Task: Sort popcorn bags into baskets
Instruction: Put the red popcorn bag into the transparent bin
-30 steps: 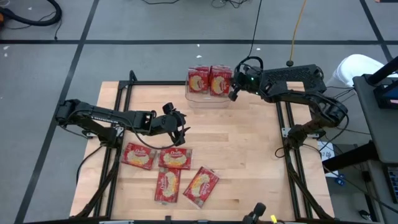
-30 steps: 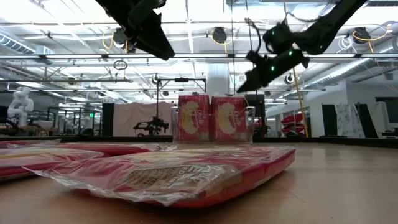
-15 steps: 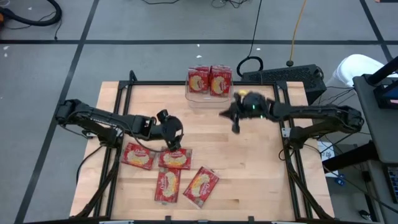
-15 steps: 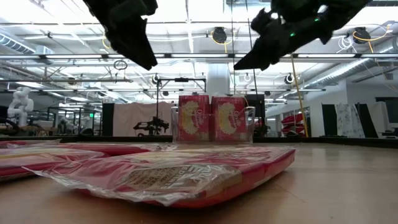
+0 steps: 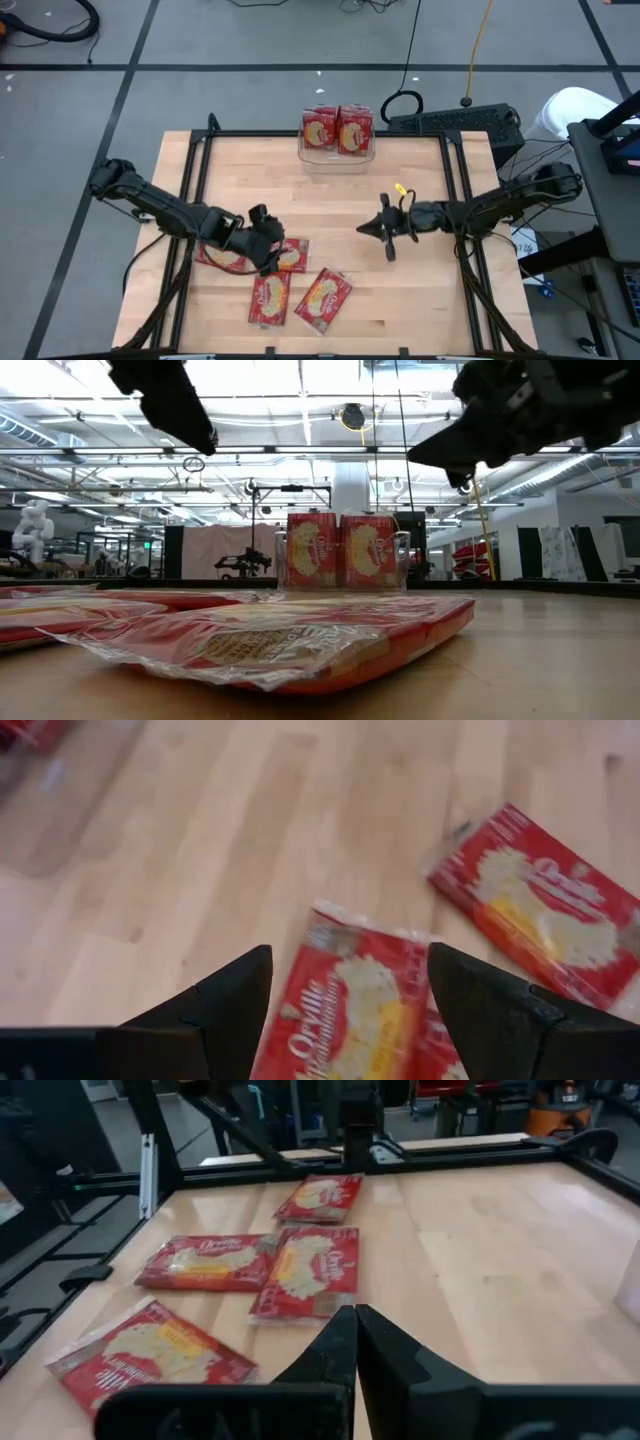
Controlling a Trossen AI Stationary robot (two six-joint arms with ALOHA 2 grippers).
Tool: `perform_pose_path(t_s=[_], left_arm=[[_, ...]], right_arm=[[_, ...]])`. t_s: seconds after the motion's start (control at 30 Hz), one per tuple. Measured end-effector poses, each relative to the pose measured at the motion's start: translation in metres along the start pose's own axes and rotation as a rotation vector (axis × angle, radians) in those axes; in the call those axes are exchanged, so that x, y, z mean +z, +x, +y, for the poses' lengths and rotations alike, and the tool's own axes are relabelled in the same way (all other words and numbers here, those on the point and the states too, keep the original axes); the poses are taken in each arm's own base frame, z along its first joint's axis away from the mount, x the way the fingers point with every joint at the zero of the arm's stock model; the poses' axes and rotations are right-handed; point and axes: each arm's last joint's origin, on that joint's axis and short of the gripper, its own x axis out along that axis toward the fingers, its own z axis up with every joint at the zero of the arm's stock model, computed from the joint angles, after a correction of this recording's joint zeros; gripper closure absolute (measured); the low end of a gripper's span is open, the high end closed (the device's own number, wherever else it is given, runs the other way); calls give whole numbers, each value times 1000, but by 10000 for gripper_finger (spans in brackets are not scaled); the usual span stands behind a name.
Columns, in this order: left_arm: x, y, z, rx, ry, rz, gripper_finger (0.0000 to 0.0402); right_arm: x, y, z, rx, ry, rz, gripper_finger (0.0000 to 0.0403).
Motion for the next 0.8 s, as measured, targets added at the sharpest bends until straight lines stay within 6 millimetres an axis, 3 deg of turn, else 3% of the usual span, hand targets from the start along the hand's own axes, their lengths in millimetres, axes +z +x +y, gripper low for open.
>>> perform_pose_path(t_s=[0.33, 0.53, 0.8], left_arm=[[-16, -5, -9, 6, -30, 89, 128], [-36, 10, -37, -55, 107, 197, 128], [-70, 26, -60, 26, 149, 333, 128]], right_arm=[[-7, -6, 30, 39, -35, 15, 401], [-8, -7, 36, 64, -50, 25, 401], [-9, -7, 37, 66, -52, 25, 401]])
